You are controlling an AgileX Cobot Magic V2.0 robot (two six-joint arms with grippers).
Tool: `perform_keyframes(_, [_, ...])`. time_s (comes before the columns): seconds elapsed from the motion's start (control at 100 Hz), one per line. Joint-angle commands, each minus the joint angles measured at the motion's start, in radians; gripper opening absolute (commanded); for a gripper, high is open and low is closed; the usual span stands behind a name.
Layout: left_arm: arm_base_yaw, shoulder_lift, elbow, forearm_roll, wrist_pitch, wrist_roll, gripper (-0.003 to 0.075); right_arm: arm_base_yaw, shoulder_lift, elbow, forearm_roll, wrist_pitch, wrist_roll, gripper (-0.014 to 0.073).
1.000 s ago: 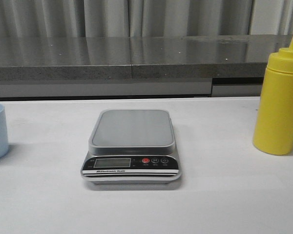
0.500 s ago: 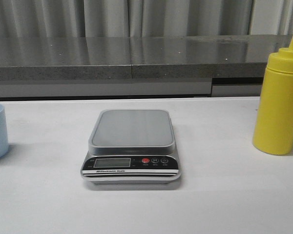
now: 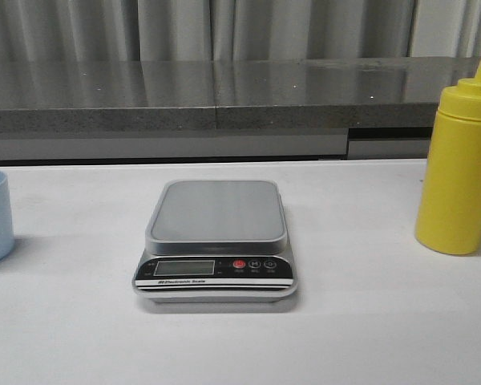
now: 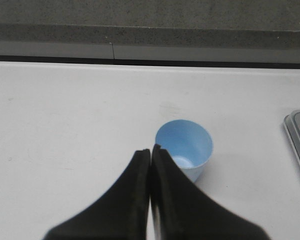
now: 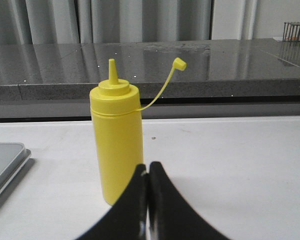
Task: Pour seasoning into cup on scale with both arms
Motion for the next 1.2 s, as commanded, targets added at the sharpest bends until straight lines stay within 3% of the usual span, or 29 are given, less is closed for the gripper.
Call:
perform_keyframes(0.0, [0.003, 0.081, -0.084, 0.003, -0.056, -0.008, 0.0074, -0.004, -0.019, -0.019, -0.008, -0.073, -0.001, -0.0069])
perform_keyframes(0.18, [0.003, 0.252, -0.185, -0.007, -0.025, -0.008, 0.0410, -0.004, -0.019, -0.019, -0.008, -0.073, -0.001, -0.0069])
perform_keyframes(0.27, [0.003, 0.340, -0.231, -0.013, 0.017, -0.008, 0.0505, -0.004, -0.019, -0.019, -0.008, -0.073, -0.001, -0.0069])
perform_keyframes(0.65, [0.003, 0.686, -0.421, -0.017, 0.212, -0.008, 0.0493, -0.004, -0.019, -0.019, -0.008, -0.073, -0.001, -0.0069])
perform_keyframes(1.19, [0.003, 0.965, -0.553, -0.017, 0.218, -0.008, 0.0492, -0.004, -0.019, -0.019, -0.008, -0.073, -0.001, -0.0069])
